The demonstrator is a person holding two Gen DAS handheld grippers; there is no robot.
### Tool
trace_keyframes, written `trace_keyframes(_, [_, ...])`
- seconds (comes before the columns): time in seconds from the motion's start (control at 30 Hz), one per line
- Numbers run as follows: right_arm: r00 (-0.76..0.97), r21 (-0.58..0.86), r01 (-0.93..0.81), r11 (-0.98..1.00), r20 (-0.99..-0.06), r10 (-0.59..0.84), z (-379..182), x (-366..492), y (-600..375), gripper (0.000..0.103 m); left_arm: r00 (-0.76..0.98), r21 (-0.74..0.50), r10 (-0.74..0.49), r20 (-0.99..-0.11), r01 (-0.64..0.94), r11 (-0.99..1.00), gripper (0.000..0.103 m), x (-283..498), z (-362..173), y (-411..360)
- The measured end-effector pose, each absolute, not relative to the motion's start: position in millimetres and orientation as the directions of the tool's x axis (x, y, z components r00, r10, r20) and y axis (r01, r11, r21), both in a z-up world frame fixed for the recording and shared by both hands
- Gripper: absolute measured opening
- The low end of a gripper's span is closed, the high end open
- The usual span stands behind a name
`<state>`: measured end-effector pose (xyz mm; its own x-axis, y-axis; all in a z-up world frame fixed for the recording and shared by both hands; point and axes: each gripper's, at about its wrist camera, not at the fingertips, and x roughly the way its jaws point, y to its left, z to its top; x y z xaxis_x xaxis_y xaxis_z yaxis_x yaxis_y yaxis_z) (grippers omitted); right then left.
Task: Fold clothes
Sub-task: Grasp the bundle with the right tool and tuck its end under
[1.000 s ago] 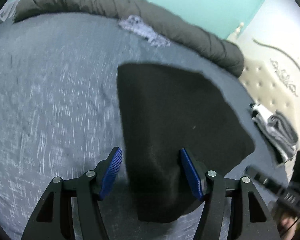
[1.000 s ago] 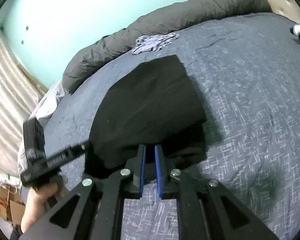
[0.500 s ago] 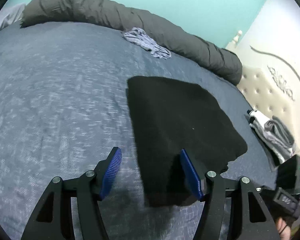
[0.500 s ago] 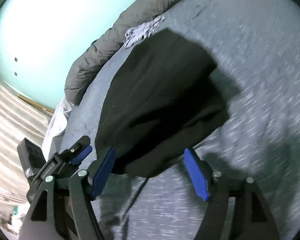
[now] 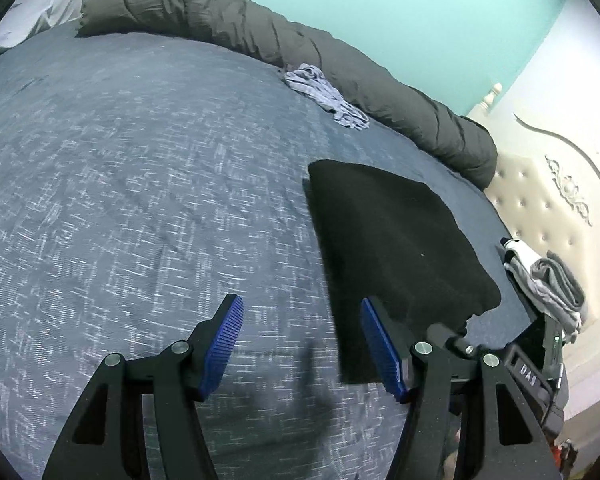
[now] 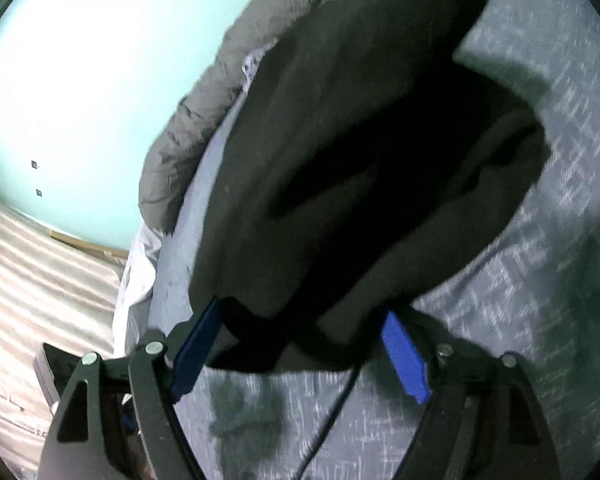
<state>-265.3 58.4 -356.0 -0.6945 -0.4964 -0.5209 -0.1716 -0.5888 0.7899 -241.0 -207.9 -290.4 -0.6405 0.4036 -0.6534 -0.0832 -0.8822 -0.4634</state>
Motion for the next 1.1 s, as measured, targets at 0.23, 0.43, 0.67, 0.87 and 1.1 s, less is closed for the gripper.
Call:
trace_keyframes(0.23, [-0.705,0.779,-0.172,-0.603,-0.525,-0.477,-354.7,-273.9,61.6,0.082,-0.643,-0.470,0.401,-0.652,-0.072,-0.880,0.065,-238.7,-291.2,-218.1])
trace_keyframes(0.43, [-0.710,0.788,-0.193,-0.585,-0.523,-0.471,-357.7,-282.0,64.6,0.087,-0.642,-0.467,0.401,-0.653,-0.076,-0.881,0.065,-238.3,-290.0,-217.5])
trace_keyframes(0.67, [-0.730,0.810,-0.215,-0.546,-0.505,-0.461,-360.4,-277.3,69.2,0.082,-0.642,-0.464,0.401,-0.653,-0.079,-0.882,0.065,-237.3,-289.7,-216.3])
trace_keyframes(0.87, [-0.729,0.815,-0.211,-0.539,-0.499,-0.469,-362.5,-270.1,76.4,0.044,-0.647,-0.466,0.397,-0.651,-0.073,-0.882,0.065,-237.3,-288.8,-219.7])
trace_keyframes(1.1, [-0.716,0.803,-0.170,-0.571,-0.499,-0.489,-348.9,-259.0,91.8,0.017,-0.651,-0.456,0.392,-0.650,-0.079,-0.886,0.065,-235.5,-285.1,-214.9])
